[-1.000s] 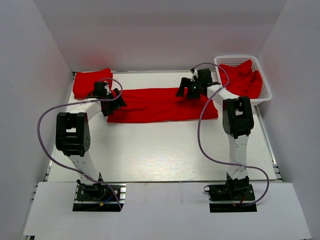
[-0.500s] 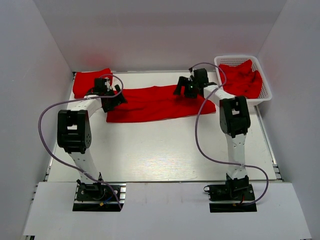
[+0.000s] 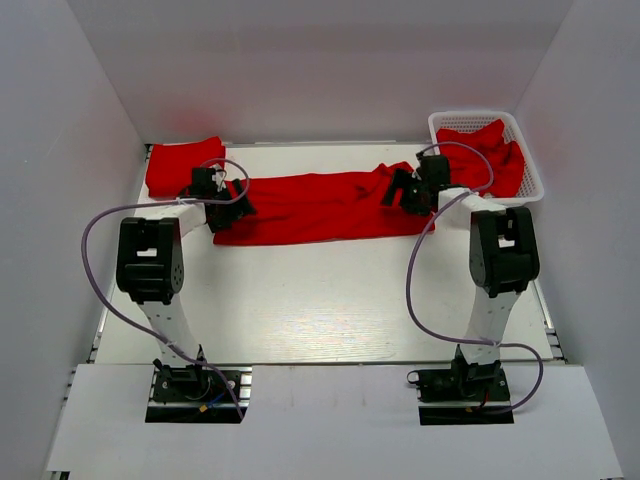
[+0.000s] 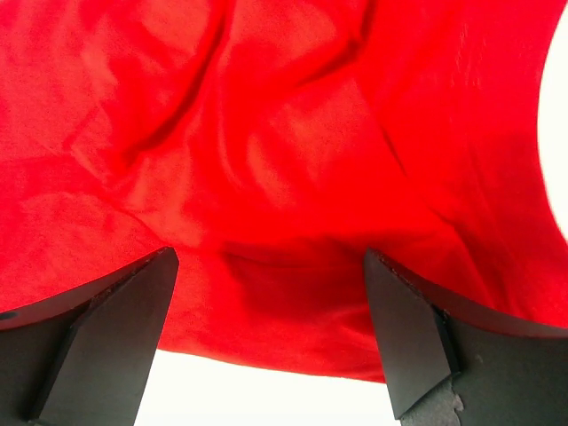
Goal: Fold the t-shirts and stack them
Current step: Rotate the tshirt 90 degrees
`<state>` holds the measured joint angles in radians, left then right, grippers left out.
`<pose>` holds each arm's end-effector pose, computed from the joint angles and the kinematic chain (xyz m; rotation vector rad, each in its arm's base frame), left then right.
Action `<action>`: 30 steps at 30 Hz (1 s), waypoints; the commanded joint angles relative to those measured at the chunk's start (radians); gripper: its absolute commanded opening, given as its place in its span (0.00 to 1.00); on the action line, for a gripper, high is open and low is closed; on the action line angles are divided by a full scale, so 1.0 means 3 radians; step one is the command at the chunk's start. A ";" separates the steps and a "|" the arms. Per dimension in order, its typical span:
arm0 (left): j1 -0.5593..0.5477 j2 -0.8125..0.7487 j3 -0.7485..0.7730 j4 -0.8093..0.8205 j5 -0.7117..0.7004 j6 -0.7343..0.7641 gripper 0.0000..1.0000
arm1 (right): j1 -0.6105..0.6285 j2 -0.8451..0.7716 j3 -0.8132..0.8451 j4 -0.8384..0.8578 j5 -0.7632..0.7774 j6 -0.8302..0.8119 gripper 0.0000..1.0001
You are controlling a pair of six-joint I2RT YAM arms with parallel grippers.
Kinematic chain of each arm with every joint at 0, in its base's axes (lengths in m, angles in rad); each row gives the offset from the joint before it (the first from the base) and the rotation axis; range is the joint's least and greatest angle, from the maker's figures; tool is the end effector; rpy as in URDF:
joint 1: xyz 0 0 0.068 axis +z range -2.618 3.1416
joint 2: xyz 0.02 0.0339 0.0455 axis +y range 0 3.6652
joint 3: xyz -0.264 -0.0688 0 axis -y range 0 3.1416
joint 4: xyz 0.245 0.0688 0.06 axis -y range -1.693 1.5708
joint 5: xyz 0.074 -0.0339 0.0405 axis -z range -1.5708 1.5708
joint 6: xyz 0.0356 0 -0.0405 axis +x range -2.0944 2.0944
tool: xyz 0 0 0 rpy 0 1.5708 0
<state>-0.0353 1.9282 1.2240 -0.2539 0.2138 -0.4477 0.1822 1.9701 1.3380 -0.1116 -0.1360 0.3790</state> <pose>0.4000 -0.0217 0.1589 -0.4389 2.5225 -0.4602 0.4281 0.0838 0.1864 0.1607 2.3417 0.4387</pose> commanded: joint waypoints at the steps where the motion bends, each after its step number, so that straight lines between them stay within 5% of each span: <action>1: -0.0010 -0.0132 -0.0478 -0.0238 -0.0033 -0.0036 1.00 | -0.0034 -0.0150 -0.0296 0.0182 -0.0144 0.0025 0.90; 11: -0.0347 -0.1425 -0.2411 -0.0370 0.0979 -0.0440 1.00 | -0.0091 -0.0074 -0.0447 0.0326 -0.0176 0.0077 0.90; 16: -0.0674 -0.2992 -0.3072 -0.1132 0.1305 -0.0441 1.00 | -0.0101 0.0284 -0.0012 0.0412 -0.0227 -0.0138 0.90; 21: -0.0767 -0.3945 -0.2853 -0.1684 0.1629 -0.0441 1.00 | -0.0081 0.0872 0.1131 -0.0001 -0.0467 -0.0500 0.90; 24: -0.0798 -0.3988 -0.2531 -0.1725 0.1563 -0.0380 1.00 | -0.0060 0.1031 0.1623 -0.0236 -0.0793 -0.0547 0.90; 29: -0.0828 -0.3555 -0.1934 -0.1282 0.1165 -0.0140 1.00 | 0.0057 0.0577 0.1400 -0.0185 -0.0713 -0.0685 0.90; 30: -0.0828 -0.3452 -0.1831 -0.1240 0.0779 -0.0088 1.00 | 0.0098 0.0348 0.1212 -0.0175 -0.0682 -0.0691 0.90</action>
<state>-0.2794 0.8265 0.5781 -0.6994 0.6041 -0.5385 0.1761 2.2425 1.7500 -0.1501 -0.3149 0.2234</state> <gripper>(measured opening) 0.994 0.904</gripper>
